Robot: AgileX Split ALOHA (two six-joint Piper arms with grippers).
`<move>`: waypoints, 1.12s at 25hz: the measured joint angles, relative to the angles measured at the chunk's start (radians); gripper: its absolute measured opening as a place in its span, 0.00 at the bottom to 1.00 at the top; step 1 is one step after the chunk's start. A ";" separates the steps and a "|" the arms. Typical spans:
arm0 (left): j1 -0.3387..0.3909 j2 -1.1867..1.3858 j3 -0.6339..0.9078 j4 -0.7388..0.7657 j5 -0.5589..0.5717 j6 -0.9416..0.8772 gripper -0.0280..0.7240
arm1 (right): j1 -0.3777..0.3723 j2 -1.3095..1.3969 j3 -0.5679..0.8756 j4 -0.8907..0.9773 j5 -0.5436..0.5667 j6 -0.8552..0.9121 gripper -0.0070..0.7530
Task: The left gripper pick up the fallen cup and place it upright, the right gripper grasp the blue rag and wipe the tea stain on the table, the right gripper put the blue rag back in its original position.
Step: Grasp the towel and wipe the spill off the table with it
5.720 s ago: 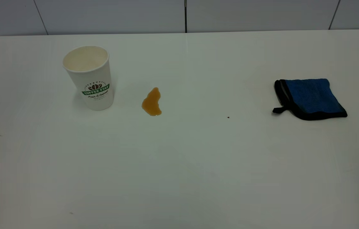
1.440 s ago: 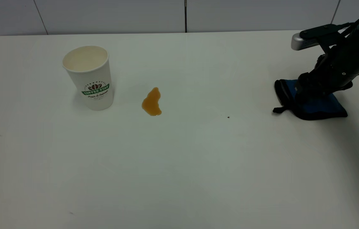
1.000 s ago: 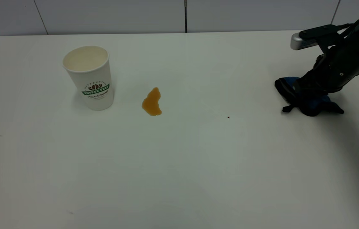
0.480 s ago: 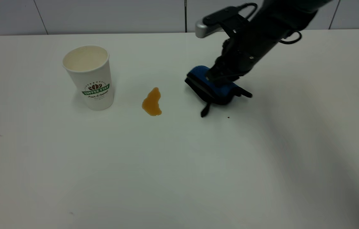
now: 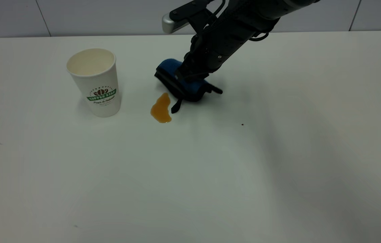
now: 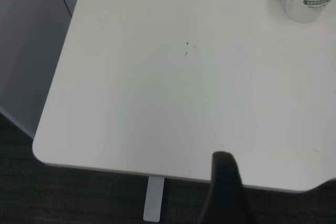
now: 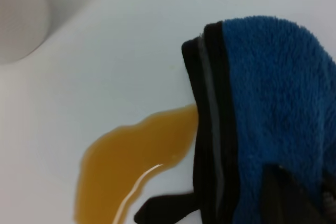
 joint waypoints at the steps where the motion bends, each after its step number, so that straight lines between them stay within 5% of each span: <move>1: 0.000 0.000 0.000 0.000 0.000 0.000 0.79 | 0.007 0.005 0.000 -0.001 0.004 0.000 0.08; 10: 0.000 0.000 0.000 0.000 0.000 0.000 0.79 | 0.070 0.039 -0.011 -0.007 0.052 0.000 0.08; 19: 0.000 0.000 0.000 0.000 0.000 0.000 0.79 | 0.091 0.039 -0.021 -0.139 0.328 0.017 0.08; 22: 0.000 0.000 0.000 0.000 0.000 0.000 0.79 | 0.094 0.035 -0.024 -0.284 0.291 0.144 0.08; 28: 0.000 0.000 0.000 0.000 0.000 0.000 0.79 | 0.082 0.041 -0.049 -0.467 0.042 0.426 0.08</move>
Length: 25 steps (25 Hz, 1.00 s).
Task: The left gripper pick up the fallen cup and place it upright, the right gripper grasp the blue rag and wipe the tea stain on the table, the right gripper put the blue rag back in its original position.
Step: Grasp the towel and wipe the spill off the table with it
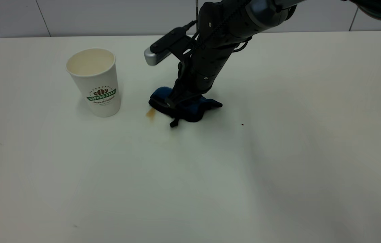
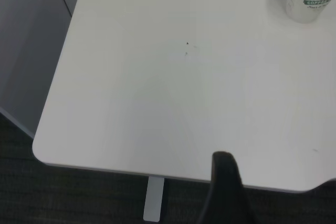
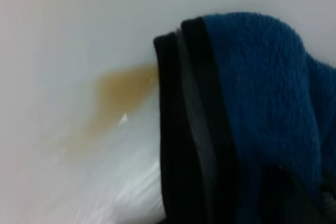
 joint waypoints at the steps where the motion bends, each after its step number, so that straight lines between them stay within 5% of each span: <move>1: 0.000 0.000 0.000 0.000 0.000 0.000 0.79 | -0.001 0.001 -0.006 -0.001 -0.040 0.012 0.08; 5: 0.000 0.000 0.000 0.000 0.000 0.000 0.79 | 0.004 0.016 -0.013 0.052 -0.152 0.024 0.08; 13: 0.000 0.000 0.000 0.000 0.001 0.001 0.79 | 0.041 0.054 -0.013 0.107 -0.189 0.019 0.08; 25: 0.000 0.000 0.000 0.000 0.001 0.001 0.79 | 0.055 0.047 -0.029 0.110 -0.003 0.016 0.08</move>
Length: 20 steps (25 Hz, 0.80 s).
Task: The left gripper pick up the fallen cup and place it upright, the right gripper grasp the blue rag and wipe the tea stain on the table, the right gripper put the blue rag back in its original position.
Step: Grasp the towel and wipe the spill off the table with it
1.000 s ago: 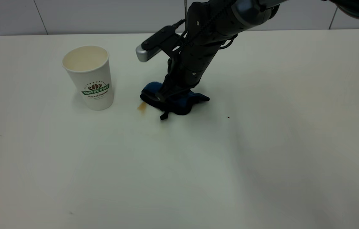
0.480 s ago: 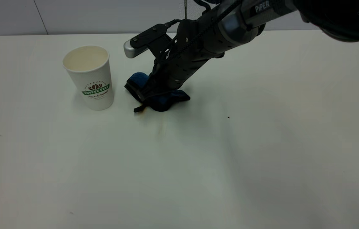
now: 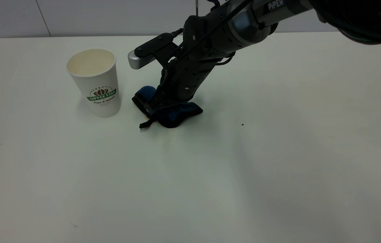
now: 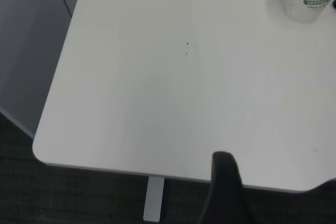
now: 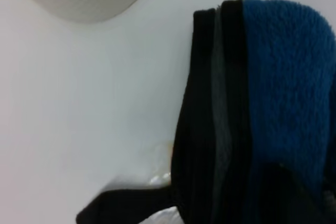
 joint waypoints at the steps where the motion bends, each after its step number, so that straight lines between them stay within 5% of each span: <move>1: 0.000 0.000 0.000 0.000 0.000 0.000 0.79 | 0.001 -0.003 0.000 0.003 0.025 -0.002 0.08; 12: 0.000 0.000 0.000 0.000 0.000 0.000 0.79 | 0.004 -0.059 0.000 0.146 0.387 -0.264 0.08; 20: 0.000 0.000 0.000 0.000 0.000 0.000 0.79 | -0.013 -0.053 0.000 0.171 0.052 -0.304 0.08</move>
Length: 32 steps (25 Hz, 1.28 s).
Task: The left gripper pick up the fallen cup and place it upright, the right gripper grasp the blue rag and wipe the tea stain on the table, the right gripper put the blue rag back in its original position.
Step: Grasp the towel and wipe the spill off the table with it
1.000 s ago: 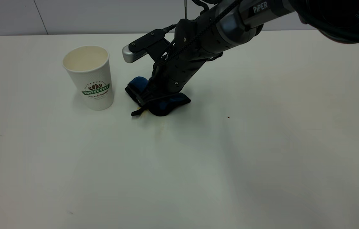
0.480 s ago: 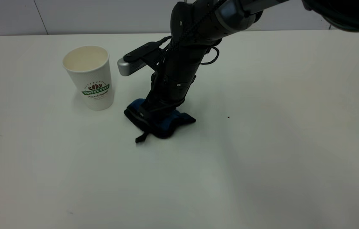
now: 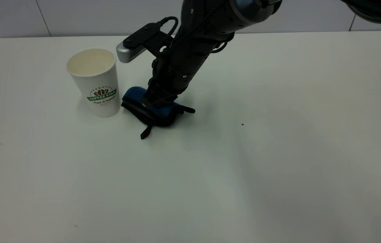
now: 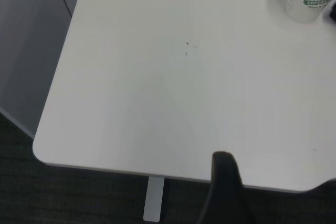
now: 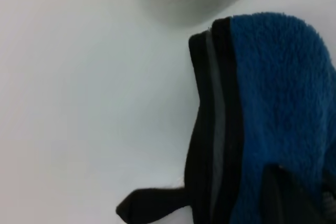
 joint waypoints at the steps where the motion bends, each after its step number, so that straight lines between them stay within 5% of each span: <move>1: 0.000 0.000 0.000 0.000 0.000 0.000 0.79 | -0.011 0.006 0.000 -0.001 -0.015 0.000 0.08; 11: 0.000 0.000 0.000 0.000 0.000 0.000 0.79 | -0.150 0.014 0.000 -0.177 0.230 0.100 0.08; 21: 0.000 0.000 0.000 0.000 0.000 0.000 0.79 | -0.424 -0.011 0.000 -0.271 0.472 0.394 0.08; 26: 0.000 0.000 0.000 0.000 0.000 0.000 0.79 | -0.436 -0.013 0.000 -0.213 0.501 0.370 0.08; 32: 0.000 0.000 0.000 0.000 0.000 0.000 0.79 | -0.267 -0.013 0.000 -0.068 0.415 0.257 0.08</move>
